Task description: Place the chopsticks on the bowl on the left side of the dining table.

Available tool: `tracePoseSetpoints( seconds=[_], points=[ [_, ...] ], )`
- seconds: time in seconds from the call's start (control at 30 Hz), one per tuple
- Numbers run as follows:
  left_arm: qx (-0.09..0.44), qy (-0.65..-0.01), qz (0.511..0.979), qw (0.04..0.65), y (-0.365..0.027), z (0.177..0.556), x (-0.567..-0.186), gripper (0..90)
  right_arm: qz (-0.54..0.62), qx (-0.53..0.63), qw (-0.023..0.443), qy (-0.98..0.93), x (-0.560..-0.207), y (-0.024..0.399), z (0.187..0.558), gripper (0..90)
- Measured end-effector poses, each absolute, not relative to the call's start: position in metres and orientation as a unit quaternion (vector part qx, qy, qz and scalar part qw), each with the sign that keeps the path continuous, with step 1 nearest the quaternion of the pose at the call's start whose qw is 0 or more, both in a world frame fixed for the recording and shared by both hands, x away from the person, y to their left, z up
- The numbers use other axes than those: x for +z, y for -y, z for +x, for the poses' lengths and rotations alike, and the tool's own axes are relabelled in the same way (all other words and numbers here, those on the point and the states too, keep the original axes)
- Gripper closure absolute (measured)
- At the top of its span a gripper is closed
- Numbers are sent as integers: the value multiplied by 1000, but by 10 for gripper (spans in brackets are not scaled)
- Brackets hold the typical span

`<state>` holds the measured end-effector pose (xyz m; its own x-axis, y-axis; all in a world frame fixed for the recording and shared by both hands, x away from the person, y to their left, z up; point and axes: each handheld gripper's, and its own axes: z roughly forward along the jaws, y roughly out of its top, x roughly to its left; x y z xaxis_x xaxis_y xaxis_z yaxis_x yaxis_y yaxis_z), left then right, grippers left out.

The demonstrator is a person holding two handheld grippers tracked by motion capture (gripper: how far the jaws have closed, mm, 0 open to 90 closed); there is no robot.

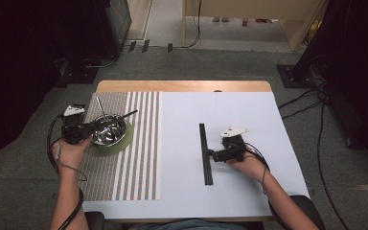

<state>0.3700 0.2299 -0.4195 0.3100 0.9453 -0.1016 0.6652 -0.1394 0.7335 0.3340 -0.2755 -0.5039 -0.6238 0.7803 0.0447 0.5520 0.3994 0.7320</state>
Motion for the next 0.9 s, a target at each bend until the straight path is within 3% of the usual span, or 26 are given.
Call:
tracePoseSetpoints(
  seconds=[0.9],
  points=[
    [199,-542,738,350,-207,397,-426,900,406,366,157,-823,-504,275,334,87]
  ],
)
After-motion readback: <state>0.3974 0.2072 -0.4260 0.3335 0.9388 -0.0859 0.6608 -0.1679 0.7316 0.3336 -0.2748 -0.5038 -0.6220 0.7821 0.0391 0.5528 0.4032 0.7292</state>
